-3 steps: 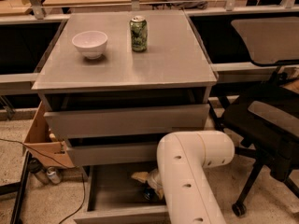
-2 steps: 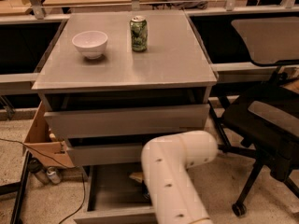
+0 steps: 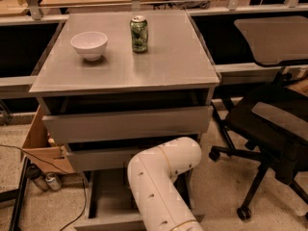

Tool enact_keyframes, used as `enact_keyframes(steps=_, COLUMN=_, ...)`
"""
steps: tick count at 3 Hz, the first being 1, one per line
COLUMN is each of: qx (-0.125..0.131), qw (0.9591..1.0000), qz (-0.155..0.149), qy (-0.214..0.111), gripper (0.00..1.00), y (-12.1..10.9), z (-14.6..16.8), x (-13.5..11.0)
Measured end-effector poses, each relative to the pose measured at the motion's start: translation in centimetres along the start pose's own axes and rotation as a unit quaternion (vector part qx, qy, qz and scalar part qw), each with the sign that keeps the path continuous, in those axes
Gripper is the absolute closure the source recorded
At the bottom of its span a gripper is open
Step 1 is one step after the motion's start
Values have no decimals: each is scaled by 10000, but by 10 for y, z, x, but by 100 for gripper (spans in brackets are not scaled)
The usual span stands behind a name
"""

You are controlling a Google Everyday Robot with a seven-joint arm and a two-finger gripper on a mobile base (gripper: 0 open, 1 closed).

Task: Pick pepsi can from bottom drawer and place on counter

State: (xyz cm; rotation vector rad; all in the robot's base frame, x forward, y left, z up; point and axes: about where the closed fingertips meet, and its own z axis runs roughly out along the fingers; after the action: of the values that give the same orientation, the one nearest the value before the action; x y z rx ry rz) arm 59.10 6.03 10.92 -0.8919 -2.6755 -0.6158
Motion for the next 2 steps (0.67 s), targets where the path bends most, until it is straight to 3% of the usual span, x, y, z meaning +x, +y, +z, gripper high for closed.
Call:
enact_keyframes(steps=1, qx=-8, qw=10000, qz=-27, qy=-16, gripper=0, y=20, z=4, x=-8)
enact_keyframes(steps=2, qx=-9, qw=10000, qz=-32, qy=-19, gripper=0, y=24, z=3, x=-9)
